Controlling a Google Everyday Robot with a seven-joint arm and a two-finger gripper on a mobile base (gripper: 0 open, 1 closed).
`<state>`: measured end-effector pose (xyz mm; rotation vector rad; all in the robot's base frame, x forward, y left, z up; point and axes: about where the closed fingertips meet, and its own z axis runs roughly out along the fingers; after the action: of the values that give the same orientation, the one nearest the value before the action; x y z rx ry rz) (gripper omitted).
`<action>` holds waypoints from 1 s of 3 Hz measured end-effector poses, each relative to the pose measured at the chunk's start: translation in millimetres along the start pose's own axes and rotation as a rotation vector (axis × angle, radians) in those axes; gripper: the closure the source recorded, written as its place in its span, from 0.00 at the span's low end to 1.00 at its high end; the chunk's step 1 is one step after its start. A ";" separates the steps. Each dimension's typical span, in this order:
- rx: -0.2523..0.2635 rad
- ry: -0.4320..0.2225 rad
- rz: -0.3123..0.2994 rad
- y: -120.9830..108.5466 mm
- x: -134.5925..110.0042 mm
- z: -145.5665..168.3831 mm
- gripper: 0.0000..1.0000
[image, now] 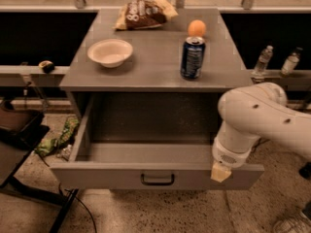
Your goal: Open top drawer
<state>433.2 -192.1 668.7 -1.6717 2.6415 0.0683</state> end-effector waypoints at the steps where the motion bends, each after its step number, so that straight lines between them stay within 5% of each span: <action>1: -0.001 0.006 0.004 5.6 3.8 -1.6 1.00; 3: -0.004 0.032 0.017 24.8 17.5 -2.8 1.00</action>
Offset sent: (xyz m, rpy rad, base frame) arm -0.2569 -0.0593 0.0463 -0.2152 0.1513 -0.1523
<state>403.3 -197.4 671.6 -1.6653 2.6806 0.0477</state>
